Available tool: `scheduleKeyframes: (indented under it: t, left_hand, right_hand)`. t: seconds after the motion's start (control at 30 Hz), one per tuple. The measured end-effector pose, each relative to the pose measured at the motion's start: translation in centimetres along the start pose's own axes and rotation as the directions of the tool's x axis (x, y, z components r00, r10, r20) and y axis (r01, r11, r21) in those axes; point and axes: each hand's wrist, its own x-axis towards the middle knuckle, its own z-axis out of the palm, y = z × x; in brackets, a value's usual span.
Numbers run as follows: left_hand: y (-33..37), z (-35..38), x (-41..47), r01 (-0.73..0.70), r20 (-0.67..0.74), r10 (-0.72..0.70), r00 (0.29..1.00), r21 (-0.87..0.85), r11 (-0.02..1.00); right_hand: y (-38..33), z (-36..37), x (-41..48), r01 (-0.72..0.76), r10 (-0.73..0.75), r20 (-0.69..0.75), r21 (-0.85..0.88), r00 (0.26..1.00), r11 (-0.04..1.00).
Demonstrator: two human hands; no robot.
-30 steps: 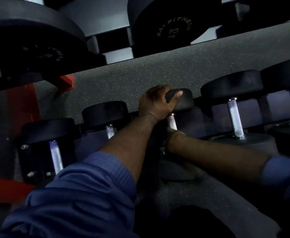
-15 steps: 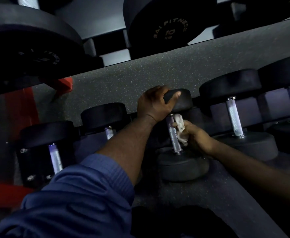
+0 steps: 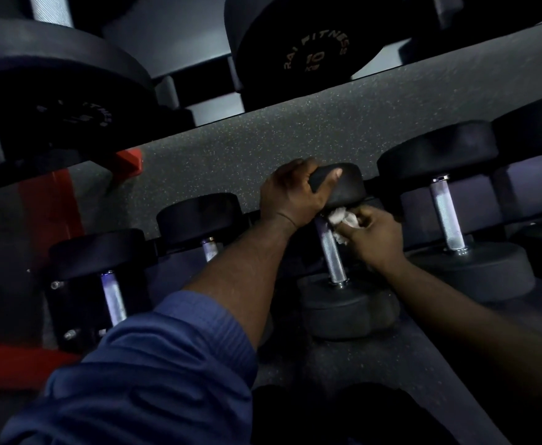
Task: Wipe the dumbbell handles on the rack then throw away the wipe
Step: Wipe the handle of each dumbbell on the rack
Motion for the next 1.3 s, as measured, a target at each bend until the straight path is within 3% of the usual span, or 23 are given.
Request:
scheduleKeyframes:
  t: [0.1,0.23,0.3,0.4,0.47,0.53,0.6,0.67,0.73,0.8,0.87,0.97,1.03,1.2,1.3]
  left_hand:
    - [0.0,0.0,0.0,-0.001,-0.001,0.001,1.0,0.004,1.0]
    - [0.0,-0.1,0.0,-0.006,-0.005,0.006,1.0,0.015,1.0]
    - [0.0,0.0,0.0,-0.007,-0.003,0.007,1.0,0.01,1.0]
    - [-0.1,0.1,0.0,0.001,0.007,-0.001,1.0,0.005,1.0]
    - [-0.1,0.1,0.0,0.002,0.005,-0.002,1.0,0.006,1.0]
    - [-0.1,0.1,0.0,0.0,0.004,0.0,1.0,0.005,1.0]
    - [-0.1,0.1,0.0,-0.002,0.006,0.002,1.0,-0.002,1.0]
    - [-0.2,0.1,0.0,-0.003,0.005,0.003,1.0,-0.009,1.0]
    - [-0.2,0.2,0.0,-0.002,0.013,0.002,1.0,-0.021,1.0]
    - [-0.1,0.2,0.0,0.002,0.01,-0.002,1.0,-0.015,1.0]
    - [0.0,0.1,0.1,0.008,0.003,-0.008,1.0,-0.008,1.0]
    - [0.0,-0.1,0.0,0.01,0.016,-0.01,1.0,-0.017,1.0]
    - [0.1,-0.2,0.0,0.009,0.02,-0.009,1.0,-0.017,1.0]
    - [0.0,-0.2,0.1,-0.008,0.017,0.008,1.0,-0.012,1.0]
    - [-0.1,-0.1,0.1,-0.011,0.005,0.011,1.0,-0.025,1.0]
  right_hand:
    - [0.3,1.7,0.0,-0.016,0.019,-0.043,0.055,0.999,0.998]
    - [1.1,1.3,-0.5,-0.315,0.346,-0.009,0.395,0.938,0.863]
    - [1.5,0.7,-0.3,-0.36,0.394,0.014,0.441,0.919,0.822]
    - [2.1,0.5,0.3,-0.316,0.335,-0.022,0.281,0.942,0.906]
    - [1.5,0.8,0.2,-0.31,0.305,0.054,0.167,0.951,0.936]
    - [0.9,1.1,-0.3,-0.344,0.298,0.191,0.286,0.935,0.894]
    - [0.5,0.9,-0.9,-0.422,0.277,0.341,0.495,0.898,0.759]
    - [0.7,0.6,-1.1,-0.429,0.216,0.417,0.528,0.883,0.733]
    - [1.7,0.5,-0.7,-0.3,0.161,0.346,0.399,0.924,0.866]
    - [2.0,0.6,-0.2,-0.237,0.148,0.265,0.344,0.953,0.909]
    - [2.2,0.7,0.2,-0.283,0.196,0.236,0.428,0.952,0.859]
    - [1.9,0.6,0.3,-0.428,0.288,0.318,0.635,0.903,0.642]
    - [1.8,0.2,0.4,-0.431,0.293,0.317,0.682,0.902,0.591]
    - [1.5,-0.4,0.4,-0.466,0.291,0.367,0.637,0.884,0.614]
    - [1.9,-0.1,0.9,-0.404,0.301,0.274,0.516,0.913,0.756]
